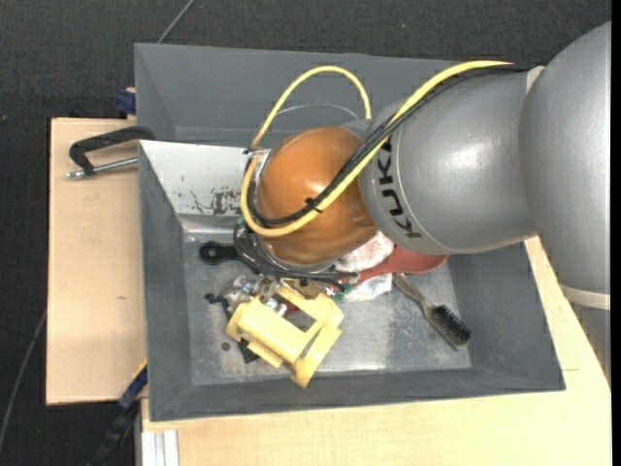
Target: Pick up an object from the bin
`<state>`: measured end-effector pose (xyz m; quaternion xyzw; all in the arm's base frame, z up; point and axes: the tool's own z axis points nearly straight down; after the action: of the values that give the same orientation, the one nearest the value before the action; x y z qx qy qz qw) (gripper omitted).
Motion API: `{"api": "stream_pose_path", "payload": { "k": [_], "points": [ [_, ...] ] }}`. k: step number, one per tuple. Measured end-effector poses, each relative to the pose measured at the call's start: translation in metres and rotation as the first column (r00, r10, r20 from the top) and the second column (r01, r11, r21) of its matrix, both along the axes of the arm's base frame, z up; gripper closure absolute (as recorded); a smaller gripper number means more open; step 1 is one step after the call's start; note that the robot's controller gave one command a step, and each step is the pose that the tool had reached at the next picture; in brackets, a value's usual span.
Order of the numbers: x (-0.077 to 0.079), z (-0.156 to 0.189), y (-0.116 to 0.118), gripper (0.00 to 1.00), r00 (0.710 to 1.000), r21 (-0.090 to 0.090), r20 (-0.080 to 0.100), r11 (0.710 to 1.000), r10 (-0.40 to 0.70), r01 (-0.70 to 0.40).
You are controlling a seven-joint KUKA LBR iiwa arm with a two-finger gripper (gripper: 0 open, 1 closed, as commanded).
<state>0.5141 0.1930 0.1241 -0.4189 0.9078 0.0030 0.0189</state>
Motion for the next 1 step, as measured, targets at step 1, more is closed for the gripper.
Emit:
{"api": "stream_pose_path", "payload": {
  "k": [1],
  "points": [
    [0.0006, 0.0144, 0.0005, 1.0, 1.0, 0.001, 0.002, 1.0, 0.0, 0.0]
  ]
}}
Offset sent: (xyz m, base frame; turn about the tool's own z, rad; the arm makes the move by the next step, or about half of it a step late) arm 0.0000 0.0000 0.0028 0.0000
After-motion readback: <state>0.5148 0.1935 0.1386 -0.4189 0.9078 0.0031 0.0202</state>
